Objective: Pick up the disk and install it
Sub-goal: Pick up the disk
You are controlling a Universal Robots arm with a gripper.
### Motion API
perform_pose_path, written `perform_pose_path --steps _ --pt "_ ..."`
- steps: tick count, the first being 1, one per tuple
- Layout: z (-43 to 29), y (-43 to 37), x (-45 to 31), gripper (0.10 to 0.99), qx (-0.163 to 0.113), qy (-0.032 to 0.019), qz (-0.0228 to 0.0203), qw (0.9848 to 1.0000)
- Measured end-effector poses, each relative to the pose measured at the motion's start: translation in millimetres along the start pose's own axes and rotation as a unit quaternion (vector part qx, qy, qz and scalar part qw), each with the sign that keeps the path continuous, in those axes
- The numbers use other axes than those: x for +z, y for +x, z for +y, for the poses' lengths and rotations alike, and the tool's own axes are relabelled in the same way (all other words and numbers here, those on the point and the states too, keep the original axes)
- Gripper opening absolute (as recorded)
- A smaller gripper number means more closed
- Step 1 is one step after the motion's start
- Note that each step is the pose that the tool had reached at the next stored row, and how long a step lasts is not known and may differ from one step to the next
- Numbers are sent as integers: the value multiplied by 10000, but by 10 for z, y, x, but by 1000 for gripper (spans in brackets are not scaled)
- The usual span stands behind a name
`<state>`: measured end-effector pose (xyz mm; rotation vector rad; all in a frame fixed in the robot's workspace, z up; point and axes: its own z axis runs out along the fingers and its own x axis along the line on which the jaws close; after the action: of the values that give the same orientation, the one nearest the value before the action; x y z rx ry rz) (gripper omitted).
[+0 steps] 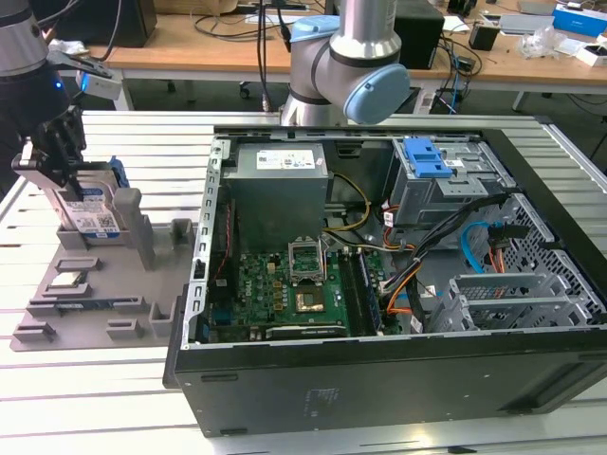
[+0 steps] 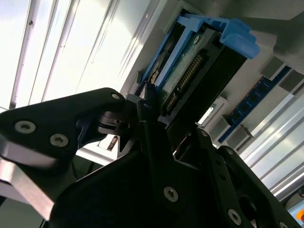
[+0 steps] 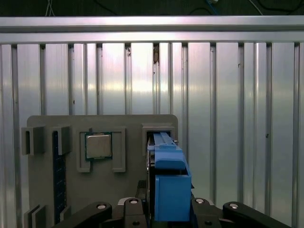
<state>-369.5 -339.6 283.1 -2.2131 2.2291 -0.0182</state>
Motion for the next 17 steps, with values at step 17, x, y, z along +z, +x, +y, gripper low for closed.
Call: perform_pose_path --steps 17 --pt "-1 0 -97 361 0 0 0 10000"
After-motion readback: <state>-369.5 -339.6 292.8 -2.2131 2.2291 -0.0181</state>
